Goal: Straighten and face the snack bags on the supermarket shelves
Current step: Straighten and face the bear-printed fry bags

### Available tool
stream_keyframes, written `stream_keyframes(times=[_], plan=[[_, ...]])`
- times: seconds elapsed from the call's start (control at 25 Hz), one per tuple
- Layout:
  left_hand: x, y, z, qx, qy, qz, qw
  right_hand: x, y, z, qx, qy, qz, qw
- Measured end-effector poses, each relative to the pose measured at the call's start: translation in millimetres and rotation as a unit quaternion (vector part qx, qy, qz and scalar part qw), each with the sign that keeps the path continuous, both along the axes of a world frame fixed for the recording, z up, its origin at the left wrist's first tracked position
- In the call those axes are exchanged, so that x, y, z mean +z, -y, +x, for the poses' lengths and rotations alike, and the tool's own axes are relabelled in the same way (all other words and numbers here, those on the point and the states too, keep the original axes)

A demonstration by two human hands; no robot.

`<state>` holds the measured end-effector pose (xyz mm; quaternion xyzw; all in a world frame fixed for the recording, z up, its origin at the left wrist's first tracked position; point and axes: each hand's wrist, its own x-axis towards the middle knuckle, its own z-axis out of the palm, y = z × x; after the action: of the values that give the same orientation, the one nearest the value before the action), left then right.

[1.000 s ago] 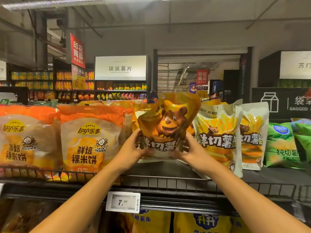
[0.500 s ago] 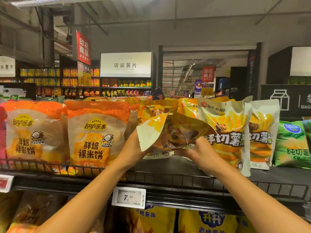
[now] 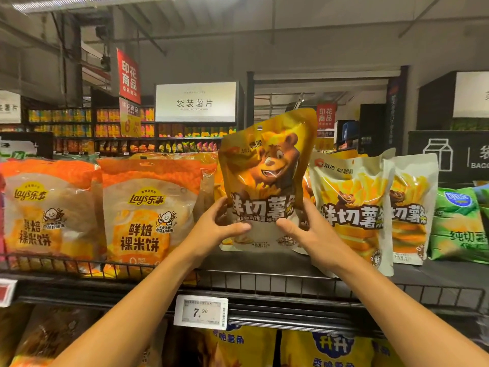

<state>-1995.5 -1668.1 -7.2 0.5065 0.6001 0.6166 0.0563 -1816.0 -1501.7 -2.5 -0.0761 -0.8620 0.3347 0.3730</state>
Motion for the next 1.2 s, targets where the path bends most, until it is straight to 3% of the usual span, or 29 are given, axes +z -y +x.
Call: stream_keyframes(times=[0.56, 0.76, 0.92, 1.2], plan=[[3.0, 0.3, 8.4, -0.074, 0.062, -0.008, 0.995, -1.6, -2.3, -1.9, 0.071, -0.052, -0.068, 0.994], [4.0, 0.9, 3.0, -0.142, 0.122, -0.010, 0.982, 6.9, -6.2, -0.9, 0.092, -0.106, -0.153, 0.978], [3.0, 0.7, 3.8, -0.148, 0.129, 0.002, 0.981, 7.0, -6.5, 1.9, 0.071, -0.097, -0.166, 0.979], [5.0, 0.4, 3.1, -0.100, 0.163, 0.081, 0.978, 6.6, 1.8, 5.2, 0.133, -0.083, -0.203, 0.966]])
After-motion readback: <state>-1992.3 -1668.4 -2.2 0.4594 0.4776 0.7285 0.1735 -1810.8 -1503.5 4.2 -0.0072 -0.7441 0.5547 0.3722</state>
